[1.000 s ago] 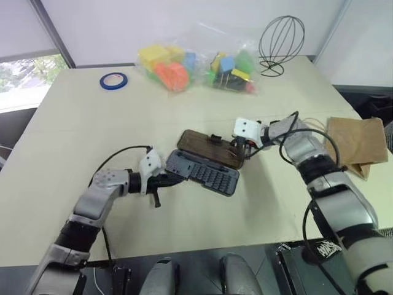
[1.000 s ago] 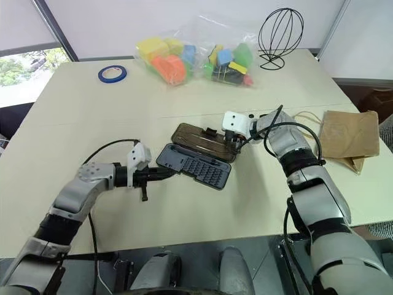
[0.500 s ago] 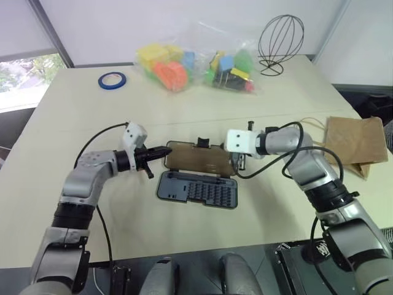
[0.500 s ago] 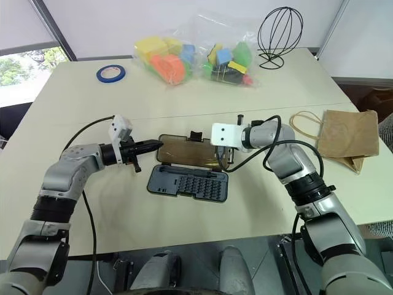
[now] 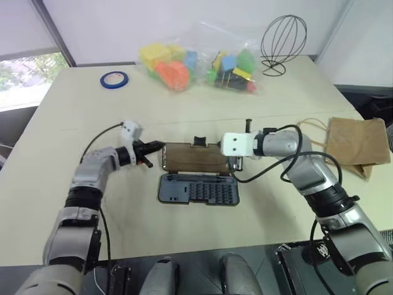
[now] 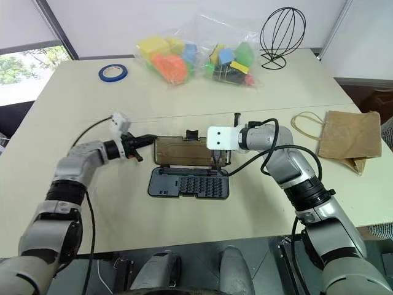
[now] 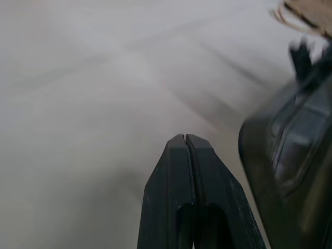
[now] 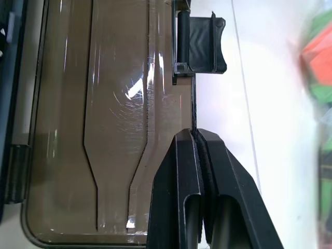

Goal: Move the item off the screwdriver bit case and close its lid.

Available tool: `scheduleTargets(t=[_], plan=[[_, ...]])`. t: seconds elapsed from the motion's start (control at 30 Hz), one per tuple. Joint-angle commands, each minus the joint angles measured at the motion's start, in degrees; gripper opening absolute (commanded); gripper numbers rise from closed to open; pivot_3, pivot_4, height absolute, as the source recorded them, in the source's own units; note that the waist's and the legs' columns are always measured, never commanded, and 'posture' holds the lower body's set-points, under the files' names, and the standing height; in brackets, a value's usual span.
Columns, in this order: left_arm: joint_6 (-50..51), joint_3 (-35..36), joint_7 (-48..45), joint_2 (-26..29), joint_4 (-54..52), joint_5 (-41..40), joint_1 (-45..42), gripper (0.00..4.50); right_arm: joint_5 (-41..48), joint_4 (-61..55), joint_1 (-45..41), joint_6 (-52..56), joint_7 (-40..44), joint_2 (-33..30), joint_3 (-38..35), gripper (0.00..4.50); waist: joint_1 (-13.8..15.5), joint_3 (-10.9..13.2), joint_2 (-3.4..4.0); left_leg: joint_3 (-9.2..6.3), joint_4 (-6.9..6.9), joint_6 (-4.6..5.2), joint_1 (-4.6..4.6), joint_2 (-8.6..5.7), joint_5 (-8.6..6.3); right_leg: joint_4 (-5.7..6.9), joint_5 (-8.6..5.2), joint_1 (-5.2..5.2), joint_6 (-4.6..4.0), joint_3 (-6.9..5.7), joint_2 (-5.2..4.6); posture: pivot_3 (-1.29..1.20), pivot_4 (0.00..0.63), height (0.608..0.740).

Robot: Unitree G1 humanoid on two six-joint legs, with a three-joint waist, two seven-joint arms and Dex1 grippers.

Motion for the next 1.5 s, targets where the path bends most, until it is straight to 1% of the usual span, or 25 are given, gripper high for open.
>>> scheduleTargets(t=[0.03,0.27,0.37,0.43,0.47,0.5,0.53,0.57,0.7,0.77,0.8,0.93,1.0,1.07,1.13,1.23,1.5], plan=[[-3.61,-1.43,-2.35,-1.16,1.05,1.76,-1.66,0.00,0.09,-3.50,-1.60,0.55,-0.65,-0.39,-1.69,0.02,-0.03,0.01,-0.01,0.00,0.00,0.00,-0.01,0.00,0.00,0.01,0.00,-0.02,0.00,-0.01,0.00,0.00,0.150,0.740],[-3.92,-1.68,-3.70,-2.39,0.13,2.60,-1.60,0.00,1.81,-4.83,-0.83,4.66,0.47,-0.17,-2.12,0.02,-0.10,0.01,-0.01,-0.01,0.02,0.00,-0.06,0.00,0.00,0.02,0.00,-0.03,0.00,-0.05,0.00,0.00,0.150,0.740],[-4.01,-1.72,-4.06,-2.19,-0.60,2.77,-1.12,0.00,1.88,-5.45,-0.30,5.69,0.77,-0.69,-1.93,0.91,-0.12,0.01,-0.01,-0.02,0.02,0.00,-0.06,0.00,0.00,0.02,0.00,-0.03,0.00,-0.05,0.00,0.00,0.150,0.740],[-3.83,-1.63,-4.16,-2.15,-1.01,2.70,-0.94,0.00,1.98,-5.90,-0.20,6.28,0.79,-0.94,-1.85,1.99,-0.11,0.01,-0.01,-0.02,0.02,0.00,-0.06,0.00,0.00,0.02,0.00,-0.03,0.00,-0.05,0.00,0.00,0.150,0.740],[-3.79,-1.59,-4.20,-2.14,-1.31,2.65,-0.86,0.00,2.13,-6.31,-0.18,7.51,1.12,-1.06,-1.97,2.41,-0.10,0.01,-0.01,-0.02,0.02,0.00,-0.06,0.00,0.00,0.02,0.00,-0.03,0.00,-0.05,0.00,0.00,0.150,0.740],[-3.69,-1.58,-4.22,-2.13,-1.73,2.58,-0.71,0.00,2.28,-6.77,-0.09,8.50,1.40,-1.19,-2.10,3.03,-0.08,0.01,-0.01,-0.03,0.02,0.00,-0.06,0.00,0.00,0.02,0.00,-0.03,0.00,-0.05,0.00,0.00,0.150,0.740],[-3.49,-1.57,-4.23,-2.13,-2.19,2.49,-0.59,0.00,2.28,-7.56,0.04,9.67,2.44,-1.90,-2.00,3.53,-0.06,0.01,-0.01,-0.03,0.02,0.00,-0.06,0.00,0.00,0.02,0.00,-0.04,0.00,-0.05,0.00,0.00,0.150,0.740],[-3.18,-1.51,-4.25,-2.19,-2.76,2.29,-0.63,0.00,2.82,-8.89,-0.17,11.24,3.76,-2.83,-2.48,3.93,0.01,0.01,-0.01,-0.03,0.02,0.00,-0.07,0.00,0.00,0.02,0.00,-0.04,0.00,-0.05,0.00,0.00,0.150,0.740],[-1.98,-1.54,-4.65,-2.08,-5.58,1.73,-0.19,0.00,8.53,-15.59,-1.17,22.10,9.93,-6.76,-6.36,3.93,0.07,0.01,-0.01,-0.05,0.08,0.00,-0.26,0.00,0.00,0.01,0.00,-0.16,0.00,-0.06,0.00,0.00,0.150,0.740],[-0.93,-1.58,-5.02,-1.84,-7.80,1.27,0.46,0.00,11.13,-18.26,-1.79,27.74,10.72,-8.21,-9.48,3.93,0.07,0.01,-0.01,-0.07,0.10,0.00,-0.32,0.00,0.00,0.02,0.00,-0.22,0.00,-0.07,0.00,0.00,0.150,0.740],[-0.39,-1.62,-5.47,-1.53,-9.14,1.01,0.90,0.00,12.47,-19.74,-1.34,29.71,12.10,-10.48,-11.12,3.93,0.08,0.01,-0.01,-0.08,0.10,0.00,-0.37,0.00,0.00,0.02,0.00,-0.25,0.00,-0.07,0.00,0.00,0.150,0.740],[2.71,-1.82,-7.00,-0.10,-15.45,-0.12,3.02,0.00,19.02,-26.64,3.66,35.83,17.55,-18.95,-16.77,3.93,0.90,0.01,-0.01,-0.08,0.13,0.00,-0.59,-0.01,0.00,0.02,0.00,-0.46,0.00,-0.07,-0.02,0.00,0.150,0.740],[4.14,-1.82,-7.42,0.57,-18.19,-0.71,4.23,0.00,21.12,-28.92,6.37,36.31,17.87,-21.87,-19.16,3.93,1.07,0.01,-0.01,-0.06,0.11,0.04,-0.59,0.01,-0.02,0.02,0.00,-0.49,0.00,-0.07,-0.02,0.00,0.150,0.740],[6.14,-1.99,-8.25,1.49,-22.05,-1.64,5.64,0.00,21.79,-29.44,8.08,37.17,16.30,-23.56,-21.25,3.93,1.12,0.01,-0.01,-0.02,0.12,0.03,-0.59,0.02,-0.02,0.04,0.00,-0.52,0.00,-0.05,-0.02,0.00,0.150,0.740],[8.59,-2.25,-9.00,2.44,-26.42,-2.86,7.33,0.00,22.54,-28.59,7.34,40.48,12.47,-22.16,-22.97,3.93,1.07,0.01,-0.01,-0.03,0.14,0.04,-0.59,0.02,-0.02,0.05,0.00,-0.52,0.00,-0.01,-0.02,0.00,0.150,0.740],[11.84,-2.67,-9.81,3.65,-32.36,-4.73,9.64,0.00,23.00,-27.64,6.83,42.22,7.81,-20.58,-23.45,3.93,1.26,0.01,-0.01,-0.05,0.16,0.03,-0.58,0.04,-0.01,0.09,0.00,-0.53,0.00,0.03,-0.03,0.00,0.150,0.740],[17.24,-3.82,-10.13,5.55,-42.21,-8.32,12.60,0.00,23.68,-27.51,7.72,42.56,1.11,-19.10,-20.57,3.93,1.46,0.01,-0.01,-0.05,0.15,0.02,-0.60,0.02,-0.01,0.07,0.00,-0.55,0.00,0.03,-0.05,0.00,0.150,0.740]])
